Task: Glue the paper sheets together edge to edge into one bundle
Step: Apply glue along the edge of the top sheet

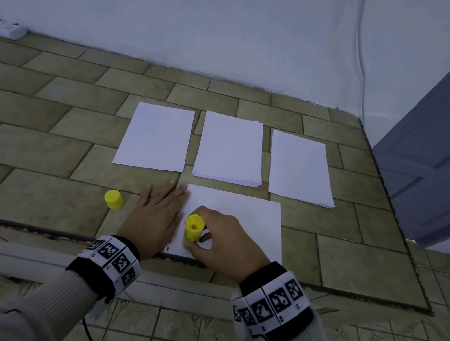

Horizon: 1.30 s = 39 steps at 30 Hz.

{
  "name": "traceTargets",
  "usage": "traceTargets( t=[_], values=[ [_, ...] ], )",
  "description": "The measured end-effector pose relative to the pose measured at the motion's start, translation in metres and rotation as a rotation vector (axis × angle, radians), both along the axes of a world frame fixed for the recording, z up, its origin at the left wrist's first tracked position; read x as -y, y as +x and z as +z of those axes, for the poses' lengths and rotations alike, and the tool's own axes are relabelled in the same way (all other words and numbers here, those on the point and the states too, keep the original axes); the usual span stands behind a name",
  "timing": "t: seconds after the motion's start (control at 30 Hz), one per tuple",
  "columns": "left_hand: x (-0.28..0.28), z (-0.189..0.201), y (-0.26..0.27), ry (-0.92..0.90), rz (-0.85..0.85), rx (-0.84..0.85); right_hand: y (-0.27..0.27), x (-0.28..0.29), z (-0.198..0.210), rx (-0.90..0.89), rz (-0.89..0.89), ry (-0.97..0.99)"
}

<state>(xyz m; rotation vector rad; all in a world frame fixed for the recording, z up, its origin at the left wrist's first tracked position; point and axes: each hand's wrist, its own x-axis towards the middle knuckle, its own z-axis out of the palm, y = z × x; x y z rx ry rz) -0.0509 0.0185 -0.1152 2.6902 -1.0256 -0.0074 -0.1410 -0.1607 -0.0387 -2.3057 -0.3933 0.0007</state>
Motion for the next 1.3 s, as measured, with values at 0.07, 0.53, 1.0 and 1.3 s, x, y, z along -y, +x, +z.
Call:
traceTargets(
  t=[0.07, 0.53, 1.0, 1.3],
  values=[
    [0.002, 0.0, -0.001, -0.002, 0.017, 0.014, -0.004, 0.013, 0.001, -0.026, -0.028, 0.015],
    [0.002, -0.005, 0.0, -0.021, 0.029, 0.027, -0.044, 0.097, 0.005, 0.026, -0.156, 0.061],
    [0.005, 0.011, -0.005, 0.08, 0.037, -0.082, -0.05, 0.121, 0.008, -0.009, -0.347, 0.107],
    [0.008, 0.021, -0.007, 0.198, 0.028, -0.098, -0.005, 0.038, 0.014, -0.022, -0.124, 0.168]
  ],
)
